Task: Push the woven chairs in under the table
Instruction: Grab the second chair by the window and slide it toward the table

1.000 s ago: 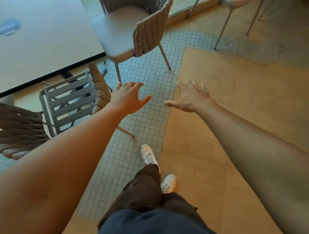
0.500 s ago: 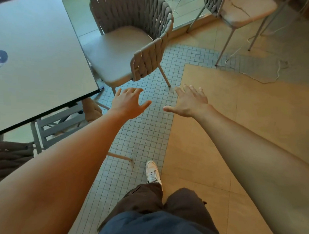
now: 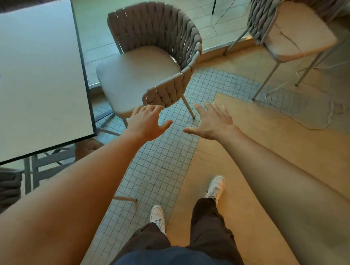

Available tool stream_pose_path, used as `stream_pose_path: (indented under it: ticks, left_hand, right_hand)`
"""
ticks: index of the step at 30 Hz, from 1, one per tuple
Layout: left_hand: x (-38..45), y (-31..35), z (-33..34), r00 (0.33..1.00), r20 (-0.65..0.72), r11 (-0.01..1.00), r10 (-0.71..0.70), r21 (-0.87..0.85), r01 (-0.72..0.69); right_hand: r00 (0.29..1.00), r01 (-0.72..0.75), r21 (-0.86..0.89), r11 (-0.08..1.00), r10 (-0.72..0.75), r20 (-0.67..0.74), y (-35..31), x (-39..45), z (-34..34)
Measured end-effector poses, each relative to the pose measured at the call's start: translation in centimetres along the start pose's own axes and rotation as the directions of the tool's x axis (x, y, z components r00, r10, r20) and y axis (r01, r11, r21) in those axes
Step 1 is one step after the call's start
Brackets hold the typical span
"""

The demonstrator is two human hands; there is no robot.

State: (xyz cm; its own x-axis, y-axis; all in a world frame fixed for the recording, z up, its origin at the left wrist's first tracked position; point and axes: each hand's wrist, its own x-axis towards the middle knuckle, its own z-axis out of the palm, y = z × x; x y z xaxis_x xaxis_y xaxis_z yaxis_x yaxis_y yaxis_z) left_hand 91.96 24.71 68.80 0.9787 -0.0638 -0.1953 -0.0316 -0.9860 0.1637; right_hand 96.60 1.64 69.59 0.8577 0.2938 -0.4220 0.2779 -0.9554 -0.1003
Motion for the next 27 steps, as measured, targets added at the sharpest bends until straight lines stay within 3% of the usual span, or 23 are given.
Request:
stream_pose_path:
  ticks: [12, 22, 27]
  left_hand:
    - [9.7, 6.8, -0.3, 0.981, -0.065, 0.983, -0.181, -0.025, 0.18]
    - [16.7, 5.6, 1.4, 0.964, -0.074, 0.966, -0.257, -0.043, 0.254]
    - [21.7, 4.2, 2.5, 0.944, 0.011, 0.941, -0.331, -0.066, 0.331]
  right_hand:
    - [0.96, 0.281, -0.081, 0.956, -0.28, 0.023, 9.7, 11.9, -6.3]
    - [0.89, 0.456, -0.155, 0.877, -0.452, 0.059, 9.8, 22.5, -8.0]
    - [0.869, 0.495, -0.173, 0.852, -0.489, 0.076, 9.2, 27.7, -8.5]
